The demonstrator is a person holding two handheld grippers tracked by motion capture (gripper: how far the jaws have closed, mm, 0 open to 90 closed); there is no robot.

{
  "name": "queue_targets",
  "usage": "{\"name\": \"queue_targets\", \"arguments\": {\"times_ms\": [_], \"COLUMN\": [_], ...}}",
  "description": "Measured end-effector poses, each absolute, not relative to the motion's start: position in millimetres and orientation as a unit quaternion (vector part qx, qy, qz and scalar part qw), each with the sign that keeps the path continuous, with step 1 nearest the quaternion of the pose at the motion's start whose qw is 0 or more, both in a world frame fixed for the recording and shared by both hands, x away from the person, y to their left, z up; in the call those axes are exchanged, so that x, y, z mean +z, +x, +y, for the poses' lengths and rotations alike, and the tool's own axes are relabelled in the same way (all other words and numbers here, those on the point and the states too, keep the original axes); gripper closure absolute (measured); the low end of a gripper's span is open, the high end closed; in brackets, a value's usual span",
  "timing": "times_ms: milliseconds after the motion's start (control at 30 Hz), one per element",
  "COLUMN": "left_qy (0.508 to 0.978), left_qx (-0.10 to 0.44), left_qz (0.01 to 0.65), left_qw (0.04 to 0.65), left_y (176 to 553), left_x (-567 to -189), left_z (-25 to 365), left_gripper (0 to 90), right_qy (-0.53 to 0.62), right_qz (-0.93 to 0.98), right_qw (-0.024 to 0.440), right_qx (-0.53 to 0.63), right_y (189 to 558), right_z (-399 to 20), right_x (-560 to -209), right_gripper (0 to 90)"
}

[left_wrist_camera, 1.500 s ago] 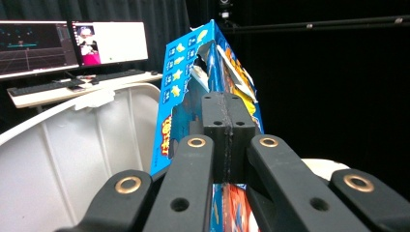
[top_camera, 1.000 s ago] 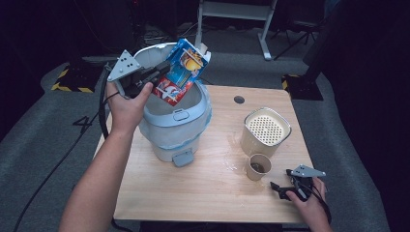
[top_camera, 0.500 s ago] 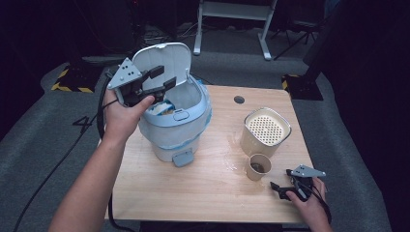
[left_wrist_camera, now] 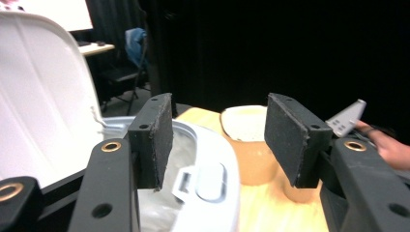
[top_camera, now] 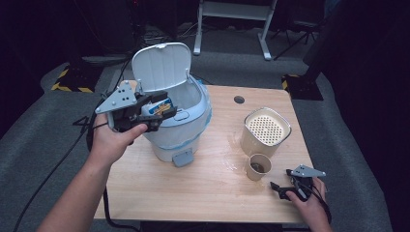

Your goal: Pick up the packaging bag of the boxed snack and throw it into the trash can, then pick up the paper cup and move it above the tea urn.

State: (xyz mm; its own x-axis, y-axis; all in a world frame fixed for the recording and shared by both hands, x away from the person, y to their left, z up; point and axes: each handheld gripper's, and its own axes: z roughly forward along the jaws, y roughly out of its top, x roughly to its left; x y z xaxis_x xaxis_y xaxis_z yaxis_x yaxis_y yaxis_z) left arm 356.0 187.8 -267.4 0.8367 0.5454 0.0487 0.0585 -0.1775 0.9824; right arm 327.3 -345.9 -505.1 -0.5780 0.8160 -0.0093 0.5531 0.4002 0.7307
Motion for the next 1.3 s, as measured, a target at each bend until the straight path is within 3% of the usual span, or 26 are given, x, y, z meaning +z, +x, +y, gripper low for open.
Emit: {"name": "queue_targets", "arguments": {"times_ms": [700,1067,1300], "left_qy": [0.795,0.812,0.827], "left_qx": [0.112,0.088,0.082], "left_qz": [0.187,0.205,0.23], "left_qw": [0.566,0.539,0.507], "left_y": [319.3,315.0,318.7], "left_x": [-355.4,-408.6,-443.7], "left_z": [193.4,190.1,187.2], "left_gripper": [43.9,43.4,43.2], "right_qy": [0.419,0.407,0.391], "right_qz": [0.816,0.82,0.822], "right_qw": [0.187,0.182,0.185], "right_qx": [0.351,0.36,0.371], "right_y": [327.3,322.9,317.3], "right_z": [-345.9,-346.8,-346.9], "right_x": [-504.9,-503.0,-492.8], "right_gripper": [11.0,21.5,21.5]}}
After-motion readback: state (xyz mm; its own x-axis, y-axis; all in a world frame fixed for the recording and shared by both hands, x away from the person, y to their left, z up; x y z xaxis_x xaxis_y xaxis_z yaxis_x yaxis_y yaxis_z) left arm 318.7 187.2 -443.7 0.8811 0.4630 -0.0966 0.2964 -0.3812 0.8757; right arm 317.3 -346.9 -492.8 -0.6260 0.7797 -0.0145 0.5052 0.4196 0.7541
